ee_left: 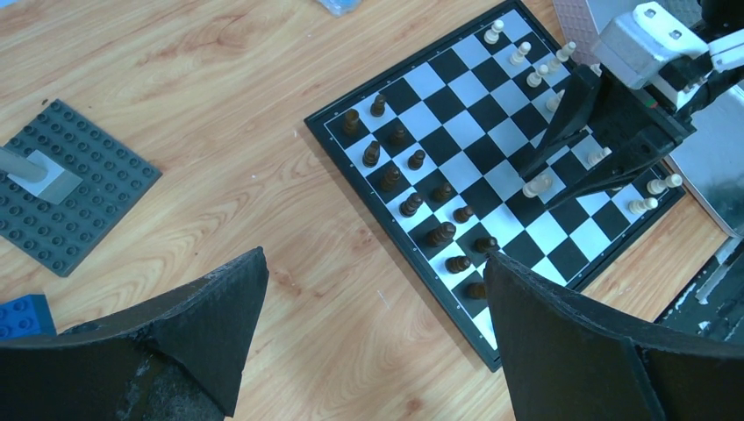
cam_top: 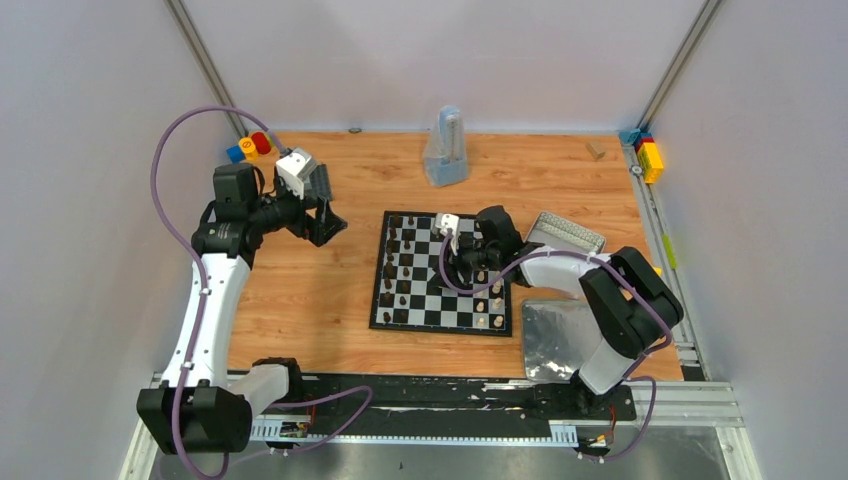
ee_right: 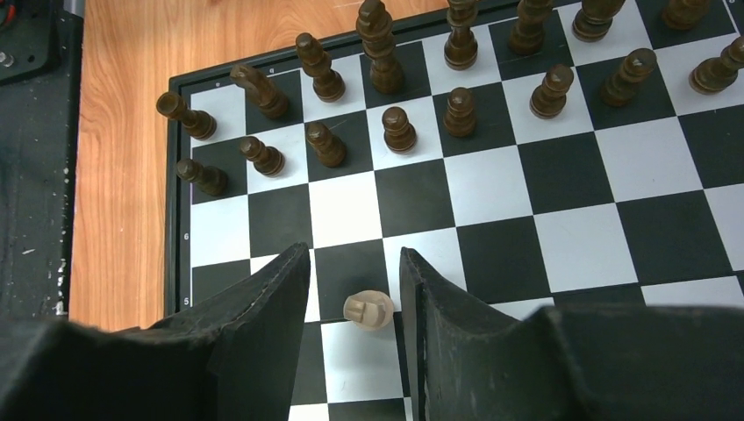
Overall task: Set up the chess pieces on the board
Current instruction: Place the chess piece on the chessboard, then pick up the chess piece from the chessboard, then place the chess piece on the chessboard.
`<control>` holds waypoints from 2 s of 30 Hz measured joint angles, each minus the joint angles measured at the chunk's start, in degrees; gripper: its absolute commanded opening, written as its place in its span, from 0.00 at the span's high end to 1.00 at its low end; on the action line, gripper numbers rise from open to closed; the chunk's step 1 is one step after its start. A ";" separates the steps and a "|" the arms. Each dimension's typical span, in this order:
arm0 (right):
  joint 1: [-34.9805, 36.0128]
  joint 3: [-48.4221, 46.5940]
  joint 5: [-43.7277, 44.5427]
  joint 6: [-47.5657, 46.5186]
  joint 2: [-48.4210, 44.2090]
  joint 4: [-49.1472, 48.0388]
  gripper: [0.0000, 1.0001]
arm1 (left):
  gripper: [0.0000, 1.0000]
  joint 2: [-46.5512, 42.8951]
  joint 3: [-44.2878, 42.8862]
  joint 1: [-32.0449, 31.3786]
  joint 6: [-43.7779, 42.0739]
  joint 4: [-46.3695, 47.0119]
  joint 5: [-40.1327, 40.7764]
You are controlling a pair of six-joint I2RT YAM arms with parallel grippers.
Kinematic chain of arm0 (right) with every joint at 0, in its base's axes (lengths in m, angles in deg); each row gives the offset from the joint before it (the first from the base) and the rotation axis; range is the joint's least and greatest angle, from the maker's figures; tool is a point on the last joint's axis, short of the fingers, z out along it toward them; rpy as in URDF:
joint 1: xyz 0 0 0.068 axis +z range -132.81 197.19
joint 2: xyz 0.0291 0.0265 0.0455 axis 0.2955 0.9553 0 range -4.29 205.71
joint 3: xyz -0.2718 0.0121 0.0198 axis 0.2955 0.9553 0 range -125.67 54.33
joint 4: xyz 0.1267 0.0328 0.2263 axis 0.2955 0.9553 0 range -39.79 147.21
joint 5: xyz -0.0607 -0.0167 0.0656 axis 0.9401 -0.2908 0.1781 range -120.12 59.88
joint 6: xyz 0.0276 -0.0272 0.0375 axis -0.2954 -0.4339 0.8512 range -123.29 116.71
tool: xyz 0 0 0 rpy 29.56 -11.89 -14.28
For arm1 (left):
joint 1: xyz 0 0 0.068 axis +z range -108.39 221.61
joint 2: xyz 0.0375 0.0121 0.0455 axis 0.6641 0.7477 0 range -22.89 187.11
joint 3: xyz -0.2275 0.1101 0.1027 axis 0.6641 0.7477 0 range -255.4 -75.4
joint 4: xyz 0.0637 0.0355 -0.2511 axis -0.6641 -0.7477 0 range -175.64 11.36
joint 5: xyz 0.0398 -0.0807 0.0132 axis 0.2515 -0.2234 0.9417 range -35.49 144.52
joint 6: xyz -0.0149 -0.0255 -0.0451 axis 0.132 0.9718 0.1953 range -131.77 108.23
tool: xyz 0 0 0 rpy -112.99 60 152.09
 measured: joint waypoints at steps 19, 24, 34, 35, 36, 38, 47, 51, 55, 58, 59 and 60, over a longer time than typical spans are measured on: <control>2.36 -2.43 9.16 -3.39 1.07 6.60 0.65 | 0.00 -0.11 0.00 0.00 -0.26 0.00 0.09; 2.62 -2.54 9.64 -4.02 1.07 7.91 0.75 | 0.00 -0.11 0.00 0.00 -0.26 0.00 0.24; 2.64 -4.09 11.41 -4.31 1.07 10.97 0.98 | 0.00 -0.11 0.00 0.00 -0.28 -0.02 0.61; 2.51 -4.50 11.63 -4.31 1.05 11.43 0.99 | 0.00 -0.11 0.00 0.00 -0.28 -0.02 0.61; 2.25 -5.14 11.76 -4.28 1.03 12.13 0.99 | 0.00 -0.11 0.00 0.00 -0.28 -0.02 0.63; 1.18 -6.64 11.93 -4.15 0.72 13.22 1.00 | 0.00 -0.11 0.02 0.00 -0.28 -0.02 0.61; -8.61 -13.60 13.44 -0.94 -3.69 17.07 1.00 | 0.00 -0.28 0.00 0.00 0.00 0.00 0.37; -12.52 -14.23 15.41 1.07 -4.52 17.90 1.00 | 0.00 -0.28 0.00 0.00 0.22 -0.07 0.33; -16.00 -14.51 17.66 2.69 -4.52 19.43 1.00 | 0.00 -0.28 0.00 0.00 0.28 -0.13 -0.22; -17.92 -14.58 18.80 3.63 -4.39 20.00 1.00 | 0.00 -0.28 0.00 0.00 0.63 -0.13 -0.66; -18.36 -14.58 19.12 3.80 -4.26 20.15 1.00 | 0.00 -0.28 0.00 0.00 0.68 -0.13 -0.76; -18.67 -14.60 19.45 3.96 -4.02 20.22 1.00 | 0.00 -0.28 0.00 0.00 0.79 -0.13 -0.90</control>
